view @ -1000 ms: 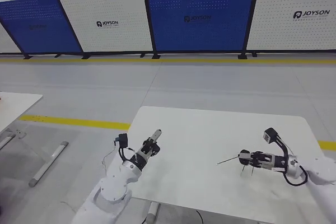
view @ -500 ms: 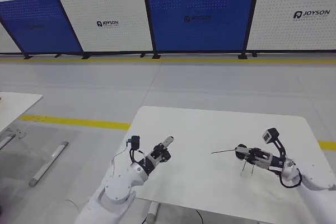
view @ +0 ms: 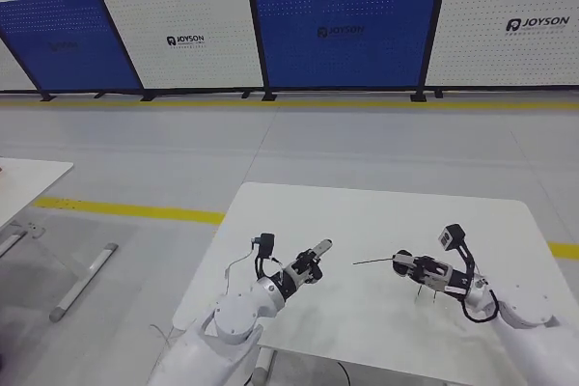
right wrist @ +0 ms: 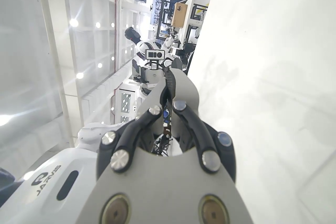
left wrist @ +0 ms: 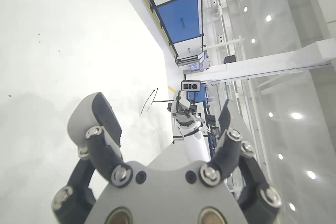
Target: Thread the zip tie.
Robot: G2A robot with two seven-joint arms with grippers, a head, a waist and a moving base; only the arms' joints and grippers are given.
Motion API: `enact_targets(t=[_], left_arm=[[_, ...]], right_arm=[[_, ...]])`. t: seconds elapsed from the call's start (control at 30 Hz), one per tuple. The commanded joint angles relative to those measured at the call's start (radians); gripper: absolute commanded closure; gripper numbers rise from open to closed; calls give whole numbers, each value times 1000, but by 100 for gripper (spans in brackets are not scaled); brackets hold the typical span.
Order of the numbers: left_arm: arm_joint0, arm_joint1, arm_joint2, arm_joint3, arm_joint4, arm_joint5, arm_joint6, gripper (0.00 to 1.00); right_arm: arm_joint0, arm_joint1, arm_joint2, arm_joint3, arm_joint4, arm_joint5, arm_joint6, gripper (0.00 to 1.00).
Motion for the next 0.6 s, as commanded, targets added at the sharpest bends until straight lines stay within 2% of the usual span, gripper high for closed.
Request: enact_targets(t=[0.0, 0.1, 0.17, 0.2, 0.27, 0.33, 0.57], left_arm=[[-1, 0, 8, 10, -1, 1, -19, 0], [-12, -1, 33, 42, 14, 6, -31, 0], [-31, -6, 62, 72, -12, 10, -70, 0], [-41, -8, 72, 83, -27, -5, -71, 0], [-53, -16, 106, 104, -67, -67, -89, 0], [-65, -22, 123, 118, -91, -113, -83, 0], [-65, -22, 123, 118, -91, -113, -83, 0]], right_arm=[[-14, -3, 3, -23, 6, -1, -27, 100], [-44, -9, 16, -69, -3, -1, -78, 100], [-68, -18, 19, -100, -21, -1, -112, 100], [-76, -22, 19, -112, -35, -1, -130, 100], [-96, -34, 16, -134, -92, -1, -189, 100], [-109, -44, 12, -145, -141, -1, -238, 100], [-114, -50, 12, -145, -158, -1, -251, 100]])
